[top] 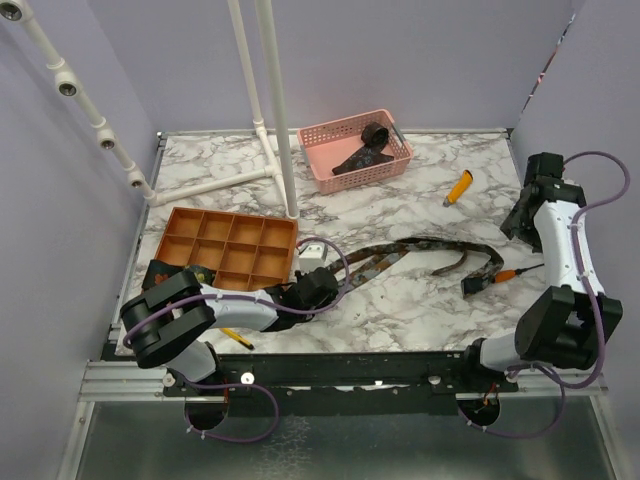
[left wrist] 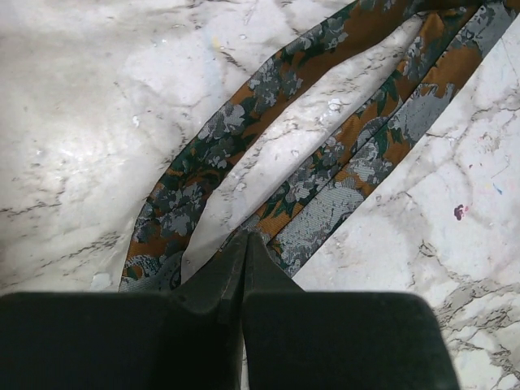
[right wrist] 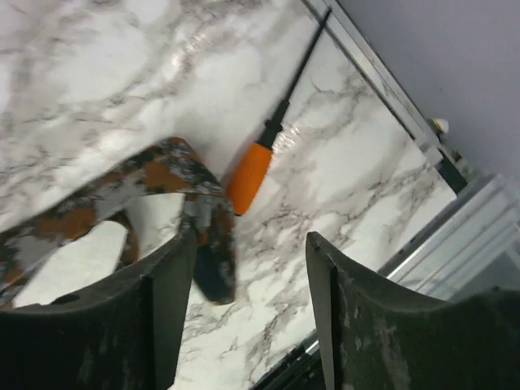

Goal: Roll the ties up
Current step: Flatten out the tie at the center of the board.

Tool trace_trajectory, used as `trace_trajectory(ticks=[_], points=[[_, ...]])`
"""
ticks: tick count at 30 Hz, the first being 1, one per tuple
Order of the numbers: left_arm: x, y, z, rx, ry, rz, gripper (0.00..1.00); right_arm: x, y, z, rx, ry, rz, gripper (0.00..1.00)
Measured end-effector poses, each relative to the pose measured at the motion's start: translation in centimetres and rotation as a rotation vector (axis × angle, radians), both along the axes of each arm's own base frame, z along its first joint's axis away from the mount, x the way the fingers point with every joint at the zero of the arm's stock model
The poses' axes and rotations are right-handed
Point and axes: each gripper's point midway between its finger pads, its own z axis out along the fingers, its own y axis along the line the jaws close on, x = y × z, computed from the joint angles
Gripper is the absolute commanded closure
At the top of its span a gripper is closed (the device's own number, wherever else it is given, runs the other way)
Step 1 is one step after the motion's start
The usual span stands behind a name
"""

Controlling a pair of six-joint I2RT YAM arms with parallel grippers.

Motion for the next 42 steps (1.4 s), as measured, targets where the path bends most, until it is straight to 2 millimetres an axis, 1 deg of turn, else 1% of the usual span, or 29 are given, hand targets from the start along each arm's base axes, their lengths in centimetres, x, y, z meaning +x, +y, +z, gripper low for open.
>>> trace_trajectory(ticks=[1,2,4,5,6,7,8,9,10,11,12,13,14,16,17,20,22,25,28,31,35,37,38,40,42], points=[[-0.1,0.3,0.0,0.001,-0.001,0.01,1.0,0.4,-0.2,1.0,-0.003,-0.043,-0.02,0.13],[-0.1,0.5,0.0,0.003,-0.002,0.015,1.0,1.0,0.0,1.9,0.006,-0.088,-0.019,0.02],[-0.1,0.9,0.0,0.006,-0.002,0.024,1.0,2.2,1.2,3.2,0.036,-0.165,0.011,0.0],[-0.2,1.0,0.0,0.01,-0.002,0.027,1.0,2.6,2.1,3.7,0.053,-0.196,0.042,0.01],[-0.2,1.2,0.0,0.014,-0.001,0.029,1.0,3.1,3.5,4.2,0.068,-0.223,0.084,0.01],[-0.2,1.4,0.0,0.021,-0.001,0.033,1.0,3.4,4.7,4.3,0.081,-0.237,0.122,0.05],[-0.3,1.6,0.0,0.027,-0.001,0.036,1.0,3.8,6.3,4.1,0.098,-0.256,0.167,0.12],[-0.3,1.9,0.0,0.037,-0.002,0.041,1.0,3.8,7.9,3.4,0.121,-0.262,0.211,0.19],[-0.3,2.2,0.0,0.046,-0.002,0.045,1.0,3.3,9.9,2.0,0.159,-0.251,0.261,0.27],[-0.4,2.4,0.0,0.051,-0.002,0.049,1.0,2.5,11.5,0.6,0.191,-0.226,0.298,0.35],[-0.4,2.7,0.0,0.058,-0.001,0.054,1.0,2.0,12.5,-0.7,0.213,-0.208,0.319,0.41],[-0.5,2.9,0.0,0.062,-0.001,0.057,1.0,1.1,13.7,-2.6,0.244,-0.171,0.339,0.46],[-0.5,3.1,0.0,0.067,-0.001,0.06,1.0,0.3,14.5,-4.1,0.263,-0.132,0.355,0.49],[-0.6,3.3,0.0,0.072,0.001,0.064,1.0,-0.9,16.1,-6.5,0.287,-0.057,0.386,0.5],[-0.6,3.3,0.0,0.072,0.001,0.065,1.0,-1.1,16.6,-7.3,0.291,-0.03,0.397,0.49],[-0.6,3.4,0.0,0.072,0.003,0.071,1.0,-0.7,17.7,-9.7,0.281,0.034,0.409,0.48],[-0.6,3.4,0.0,0.07,0.005,0.076,1.0,-0.7,17.0,-11.2,0.238,0.084,0.382,0.49],[-0.6,3.4,0.0,0.072,0.006,0.078,1.0,-0.8,14.8,-12.6,0.182,0.136,0.31,0.52],[-0.8,3.7,0.0,0.078,0.009,0.079,1.0,-0.5,11.5,-12.7,0.154,0.128,0.189,0.54],[-1.0,4.1,0.0,0.082,0.01,0.08,1.0,0.1,8.1,-11.9,0.136,0.09,0.053,0.55],[-1.4,4.7,0.0,0.078,0.012,0.08,1.0,1.5,4.0,-10.1,0.125,0.007,-0.107,0.55],[-1.8,4.9,0.0,0.074,0.012,0.073,1.0,2.8,2.2,-8.4,0.1,-0.053,-0.162,0.53],[-2.0,4.9,0.0,0.073,0.012,0.067,1.0,3.5,1.6,-7.4,0.087,-0.087,-0.174,0.52],[-2.6,4.8,0.0,0.071,0.016,0.045,1.0,5.0,1.4,-5.2,0.078,-0.165,-0.17,0.49],[-3.2,4.5,0.0,0.069,0.023,0.023,1.0,6.3,2.1,-2.6,0.071,-0.261,-0.13,0.46]])
